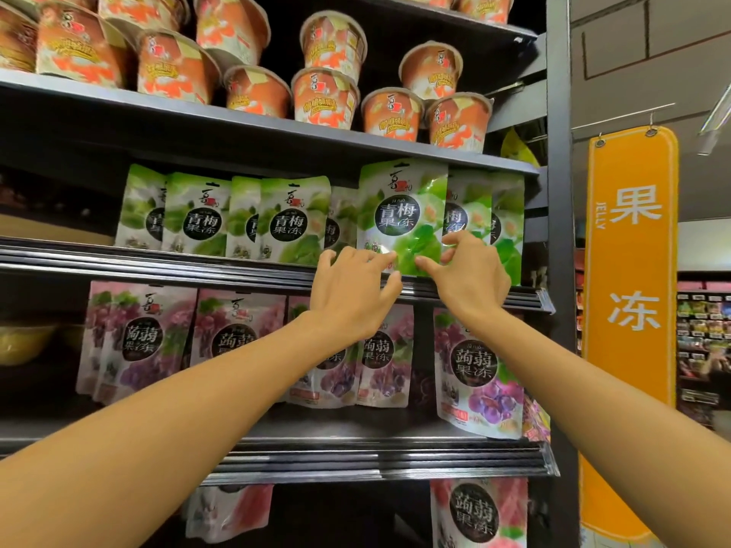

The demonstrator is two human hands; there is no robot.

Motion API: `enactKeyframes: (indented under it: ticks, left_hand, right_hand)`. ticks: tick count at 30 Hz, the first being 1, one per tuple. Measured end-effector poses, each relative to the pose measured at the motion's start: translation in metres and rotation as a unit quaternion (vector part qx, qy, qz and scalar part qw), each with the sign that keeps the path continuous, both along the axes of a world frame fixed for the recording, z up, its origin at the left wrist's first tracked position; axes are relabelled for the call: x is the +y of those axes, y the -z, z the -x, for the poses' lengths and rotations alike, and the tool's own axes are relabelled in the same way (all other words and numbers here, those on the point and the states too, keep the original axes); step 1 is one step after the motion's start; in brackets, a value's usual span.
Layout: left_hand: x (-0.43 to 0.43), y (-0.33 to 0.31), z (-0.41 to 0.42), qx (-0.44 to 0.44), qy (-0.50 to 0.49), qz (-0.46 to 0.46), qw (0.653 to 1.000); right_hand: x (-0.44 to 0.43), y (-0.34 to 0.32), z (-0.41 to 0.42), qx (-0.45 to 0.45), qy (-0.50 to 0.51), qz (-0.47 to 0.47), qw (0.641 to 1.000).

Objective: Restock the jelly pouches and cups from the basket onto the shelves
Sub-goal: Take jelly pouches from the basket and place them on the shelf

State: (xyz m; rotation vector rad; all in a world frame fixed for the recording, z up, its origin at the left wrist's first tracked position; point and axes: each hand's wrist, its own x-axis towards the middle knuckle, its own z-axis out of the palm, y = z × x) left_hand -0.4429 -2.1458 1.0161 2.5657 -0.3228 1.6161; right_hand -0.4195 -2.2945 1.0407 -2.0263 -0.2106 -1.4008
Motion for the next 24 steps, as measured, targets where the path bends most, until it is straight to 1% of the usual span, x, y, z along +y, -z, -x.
enactKeyframes:
  ticks: [4, 7, 9, 11, 13, 16, 18, 20, 22, 24]
  left_hand:
    - [0.004, 0.001, 0.007, -0.038, 0.034, 0.021, 0.998]
    - [0.008, 0.006, 0.019, -0.059, 0.109, 0.067, 0.99]
    - [0.012, 0.01, 0.03, -0.053, 0.189, 0.107, 0.975]
    - [0.018, 0.018, 0.045, -0.049, 0.274, 0.146, 0.949]
    - [0.027, 0.028, 0.062, -0.039, 0.333, 0.186, 0.924]
    - [0.049, 0.055, 0.089, 0.019, 0.377, 0.239, 0.895]
    - [0.072, 0.079, 0.106, 0.075, 0.39, 0.246, 0.884]
    - [0.104, 0.11, 0.125, 0.163, 0.399, 0.235, 0.871]
    - [0.138, 0.145, 0.145, 0.265, 0.409, 0.212, 0.847]
    - [0.174, 0.191, 0.167, 0.343, 0.396, 0.214, 0.824]
  right_hand:
    - [0.001, 0.008, -0.001, -0.007, 0.004, -0.01, 1.0]
    - [0.002, 0.016, 0.003, -0.031, -0.007, -0.024, 0.999]
    - [0.005, 0.024, 0.008, -0.06, -0.022, -0.032, 0.997]
    - [0.01, 0.035, 0.019, -0.085, -0.046, -0.041, 0.994]
    - [0.017, 0.049, 0.031, -0.087, -0.082, -0.047, 0.992]
    - [0.036, 0.079, 0.056, -0.046, -0.163, -0.074, 0.983]
    - [0.051, 0.108, 0.074, -0.026, -0.195, -0.081, 0.977]
    - [0.069, 0.15, 0.096, 0.001, -0.211, -0.057, 0.976]
    - [0.087, 0.197, 0.119, 0.037, -0.225, -0.037, 0.973]
    - [0.111, 0.254, 0.141, 0.114, -0.238, -0.023, 0.964]
